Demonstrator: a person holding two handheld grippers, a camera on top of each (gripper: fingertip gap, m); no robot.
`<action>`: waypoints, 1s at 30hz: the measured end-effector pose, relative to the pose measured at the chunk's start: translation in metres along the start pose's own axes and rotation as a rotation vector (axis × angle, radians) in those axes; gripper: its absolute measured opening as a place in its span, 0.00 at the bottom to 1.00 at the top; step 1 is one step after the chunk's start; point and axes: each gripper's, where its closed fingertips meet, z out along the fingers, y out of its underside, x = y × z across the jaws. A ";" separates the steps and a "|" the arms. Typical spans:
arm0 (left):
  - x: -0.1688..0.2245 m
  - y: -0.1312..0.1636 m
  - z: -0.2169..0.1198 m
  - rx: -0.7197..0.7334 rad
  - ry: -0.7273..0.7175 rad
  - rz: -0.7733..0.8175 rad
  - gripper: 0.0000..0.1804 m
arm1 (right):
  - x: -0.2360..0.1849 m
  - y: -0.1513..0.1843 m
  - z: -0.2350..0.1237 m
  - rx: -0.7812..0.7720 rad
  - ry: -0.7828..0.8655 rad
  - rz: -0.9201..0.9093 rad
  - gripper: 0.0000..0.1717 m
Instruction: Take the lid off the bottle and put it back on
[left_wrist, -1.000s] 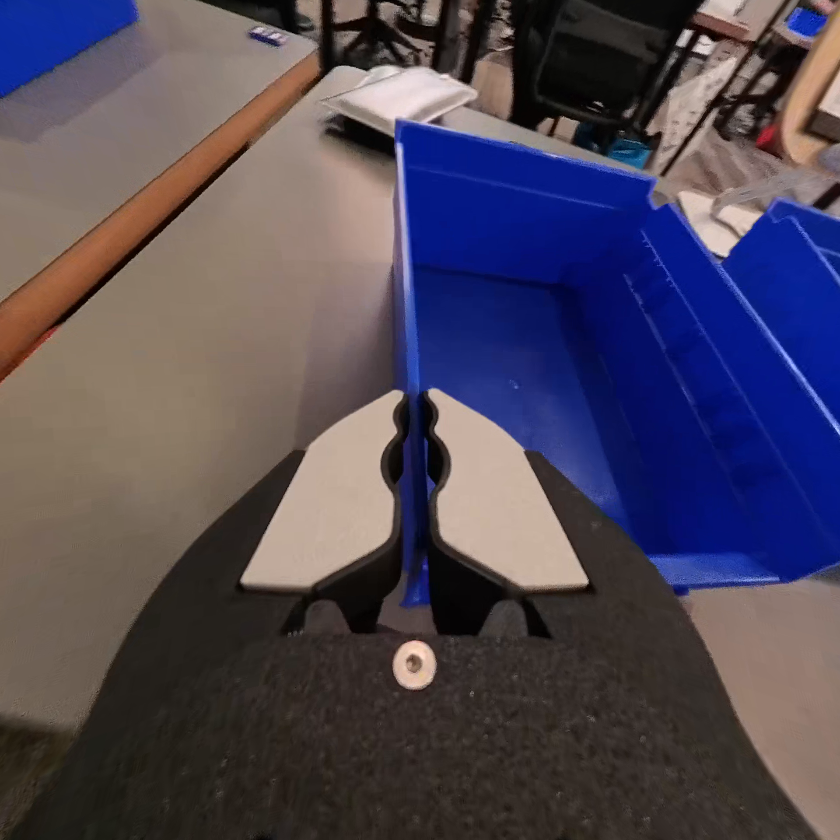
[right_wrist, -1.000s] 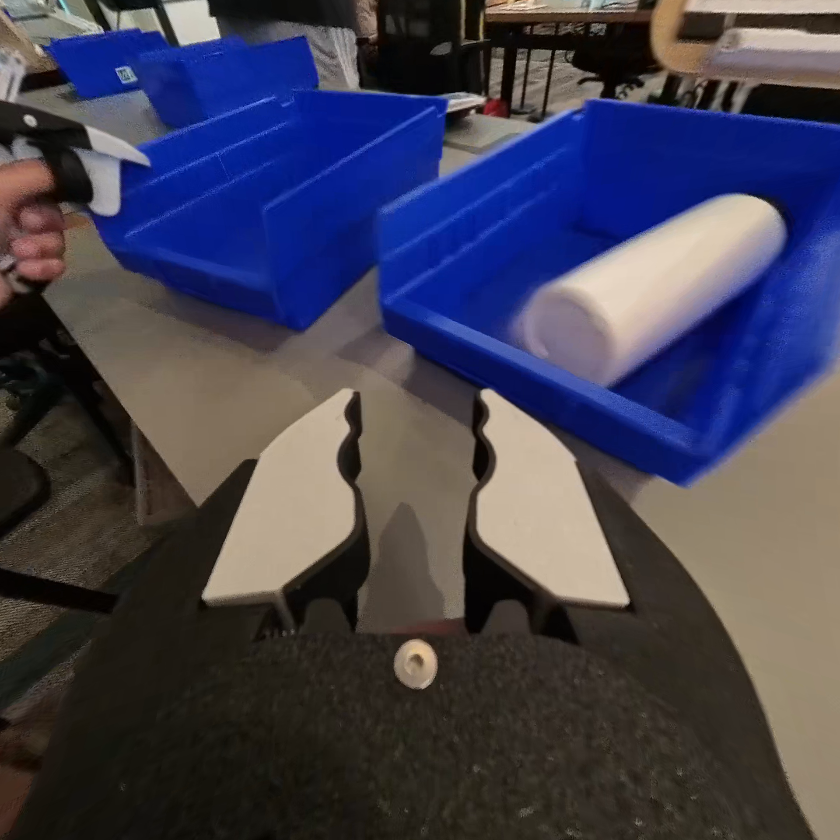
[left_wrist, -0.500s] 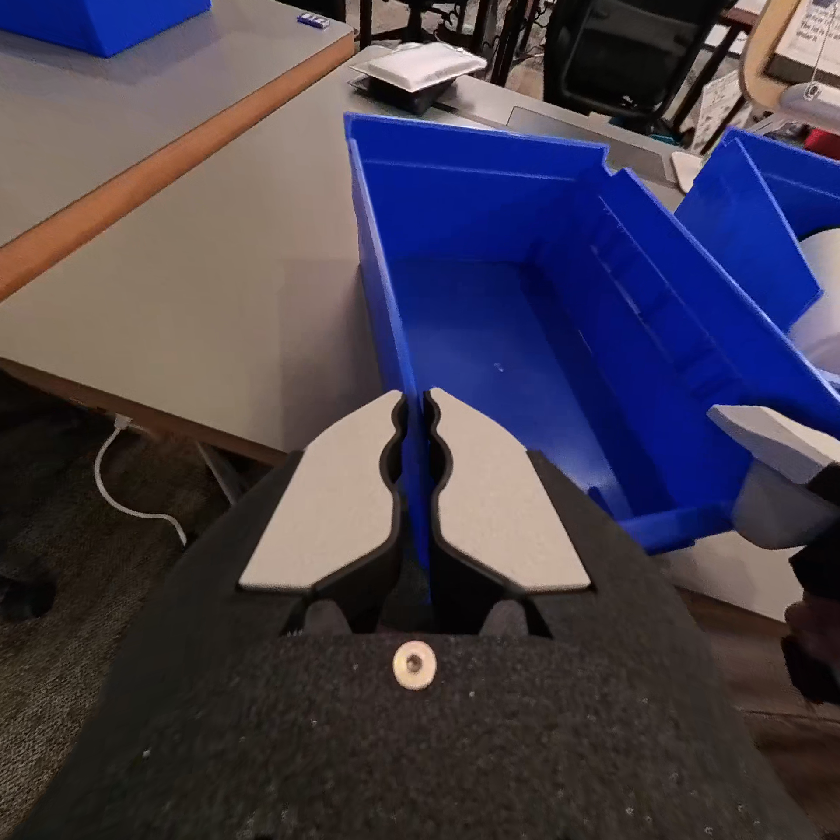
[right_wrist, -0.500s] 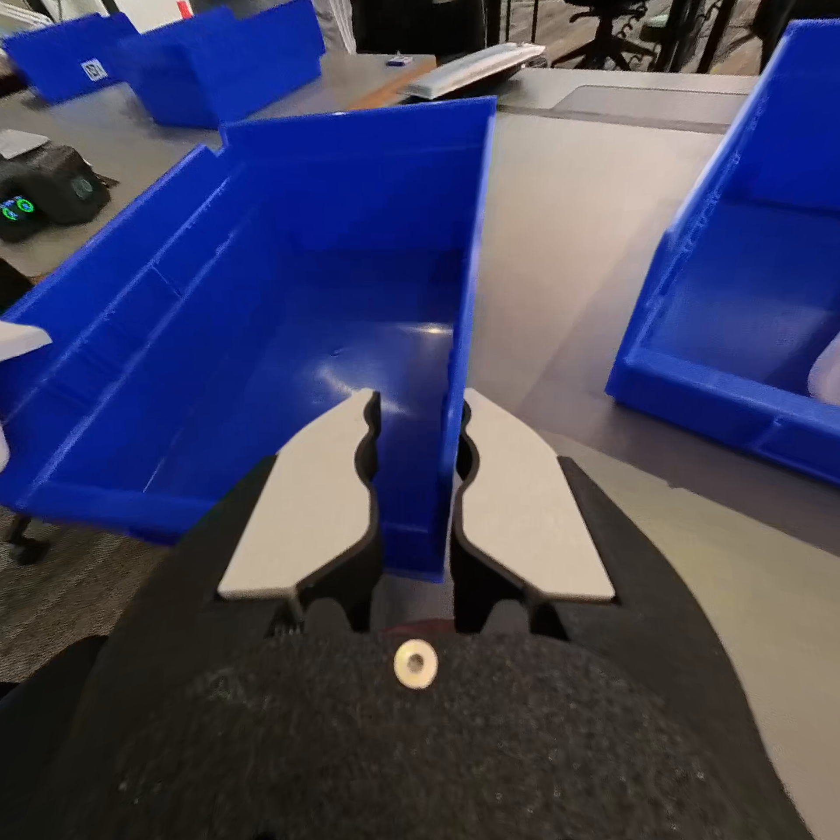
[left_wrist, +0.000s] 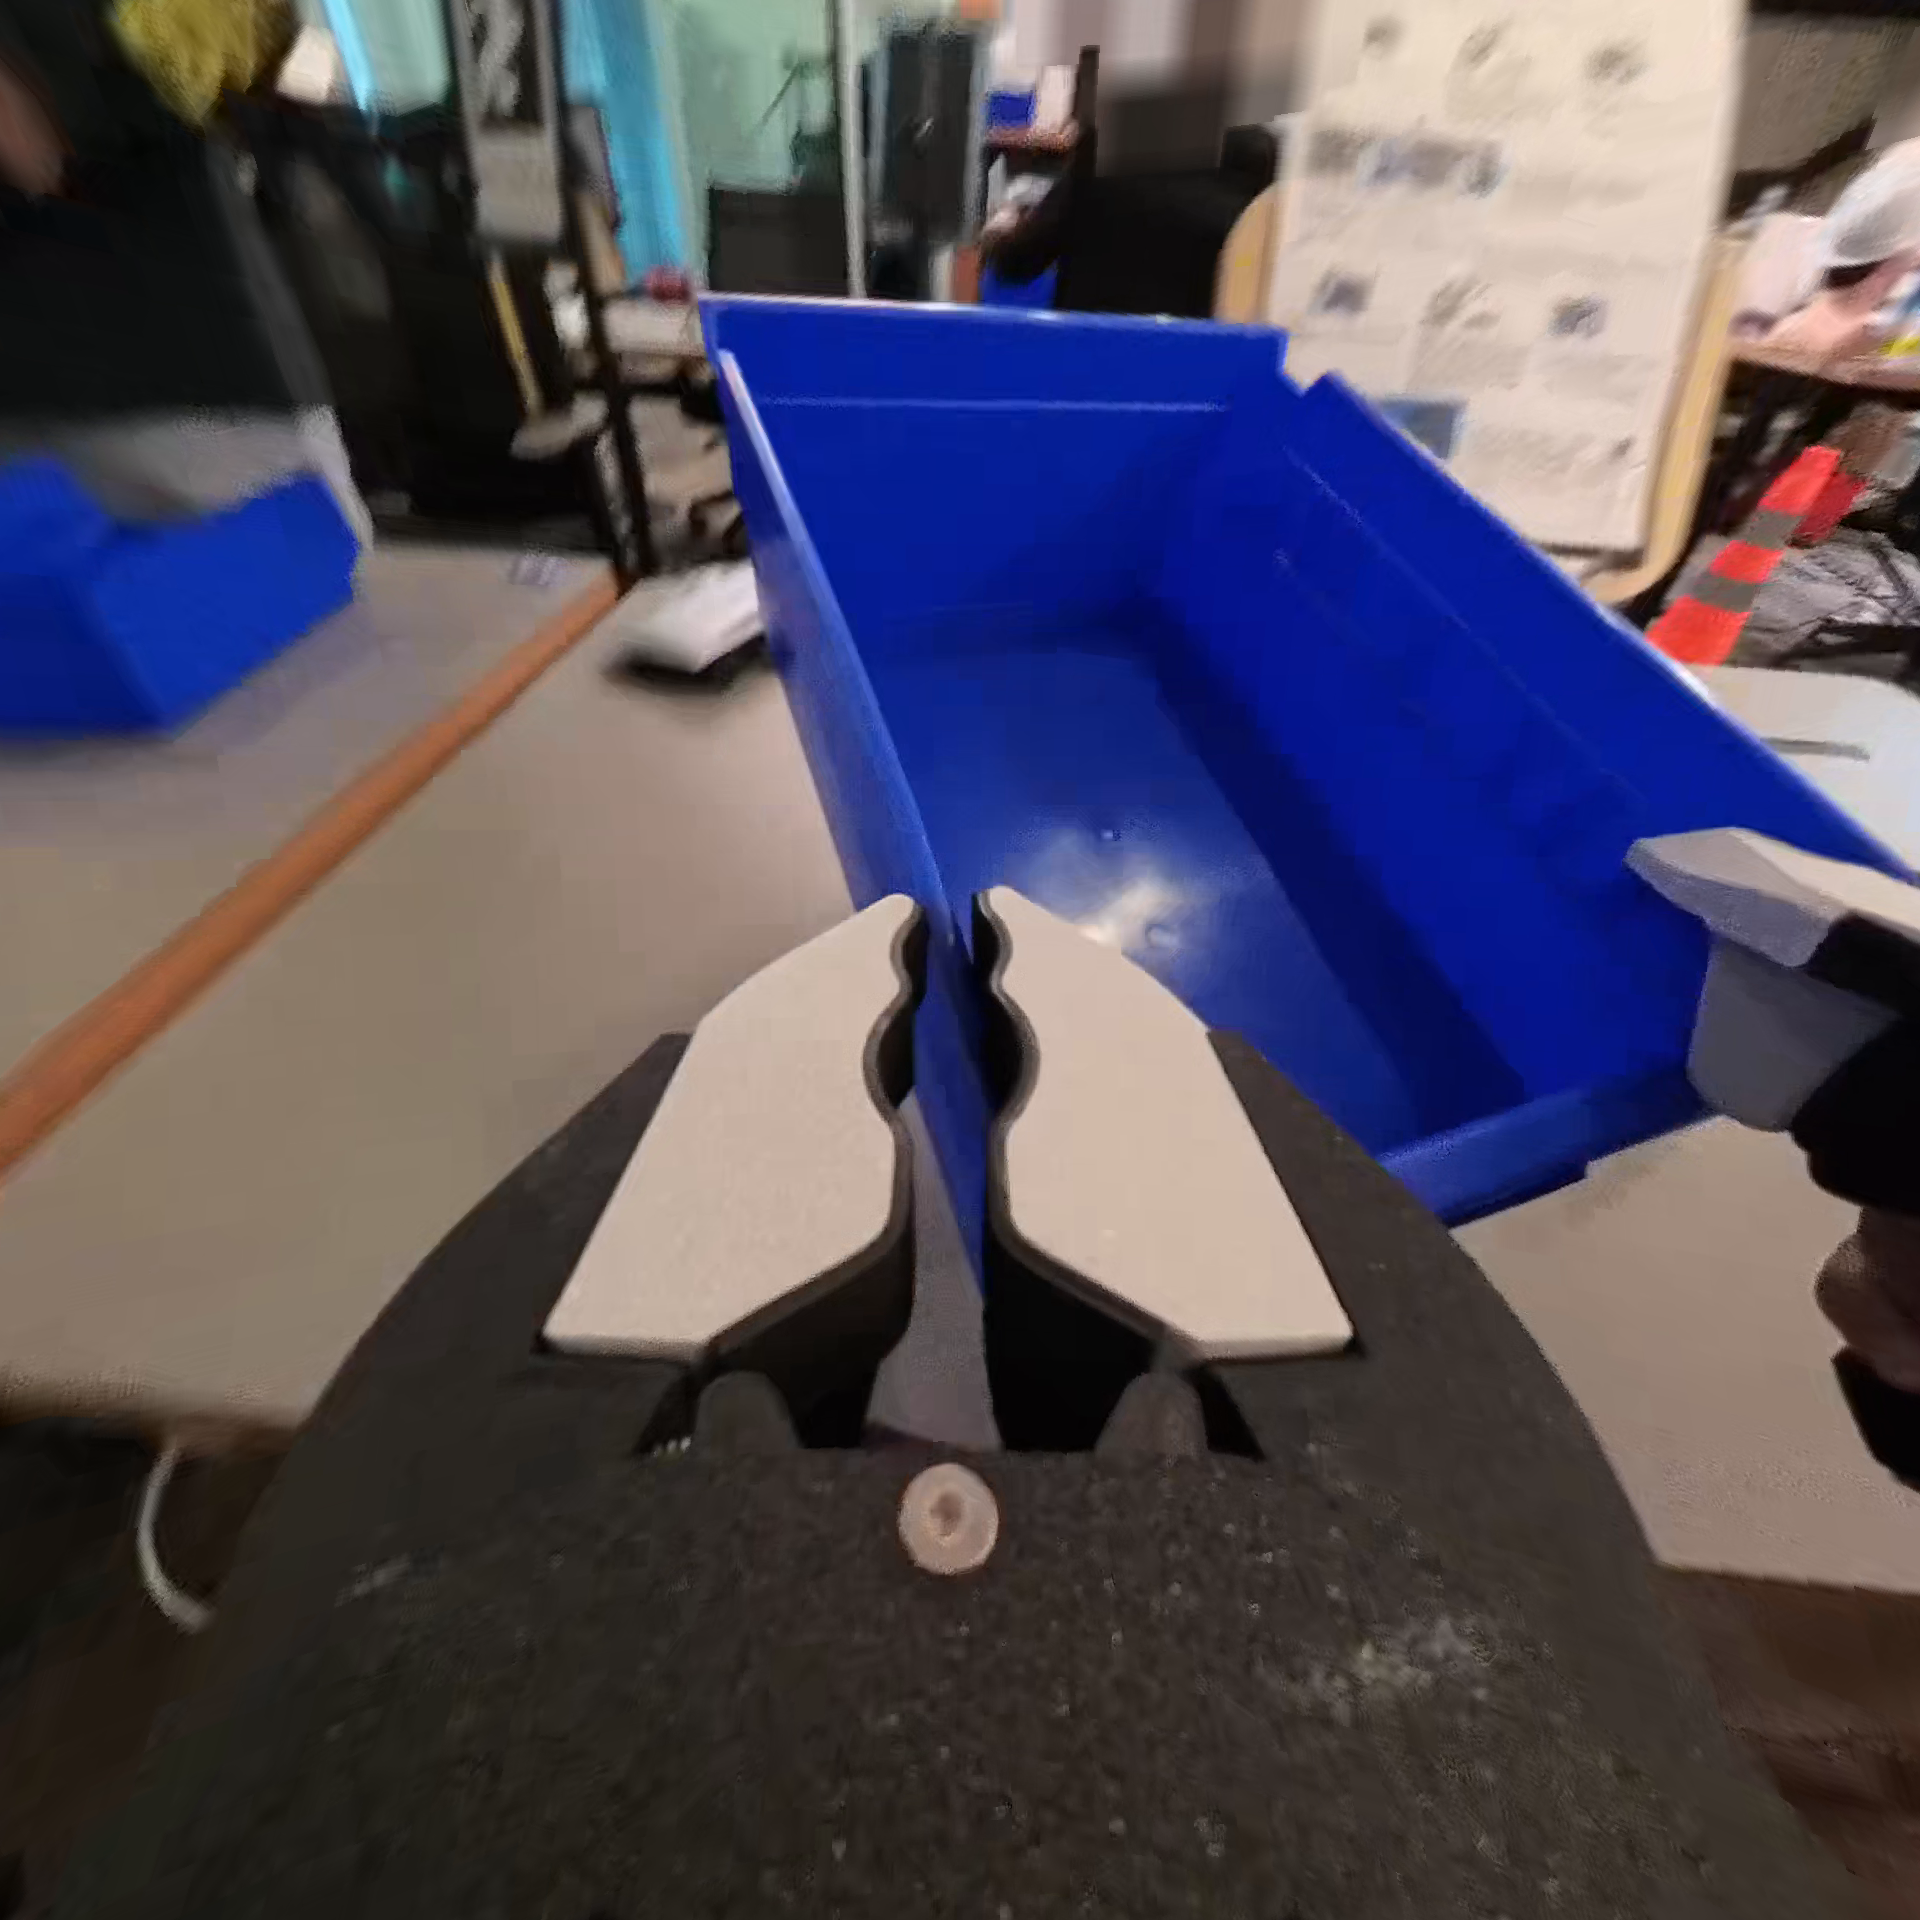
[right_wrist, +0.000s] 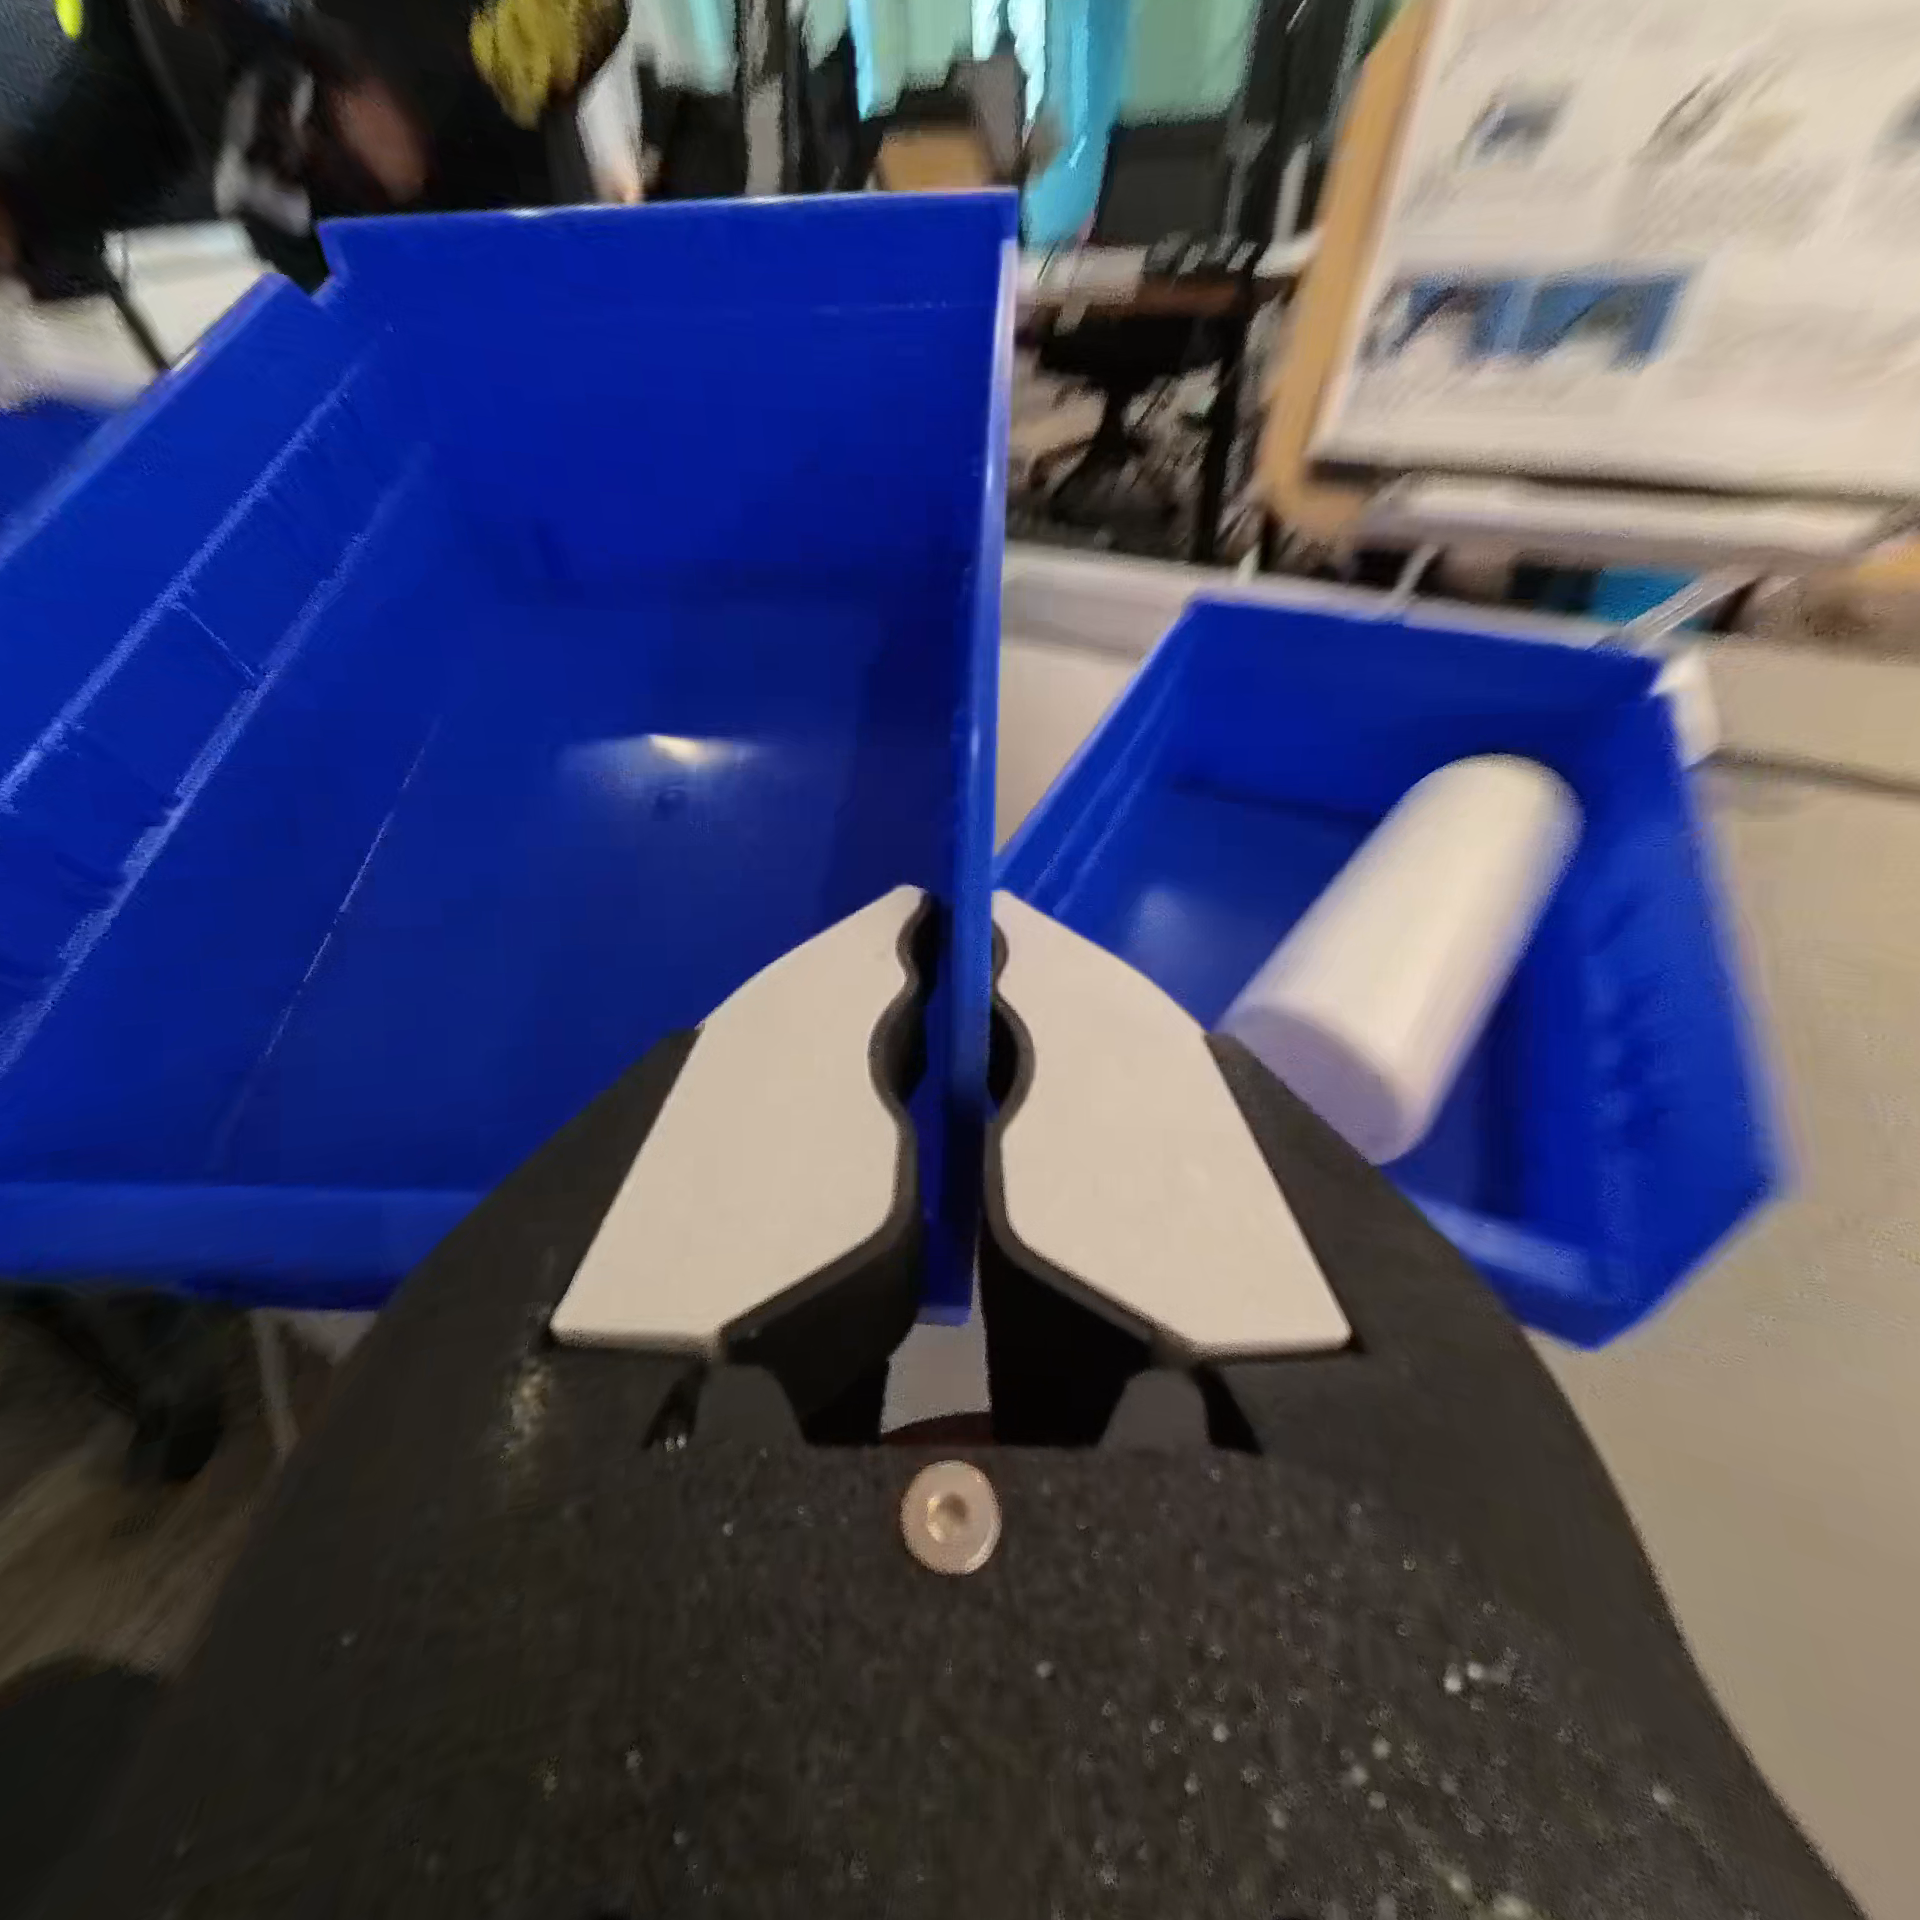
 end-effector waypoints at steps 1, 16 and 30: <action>0.019 -0.020 0.008 0.030 0.036 0.042 0.04 | 0.019 -0.020 -0.008 0.054 0.034 0.002 0.03; 0.448 0.026 0.168 -0.166 0.503 0.185 0.04 | 0.449 0.036 -0.124 -0.033 0.576 0.302 0.03; 0.502 0.105 0.206 -0.340 0.580 -0.035 0.07 | 0.529 0.098 -0.105 0.026 0.505 0.420 0.03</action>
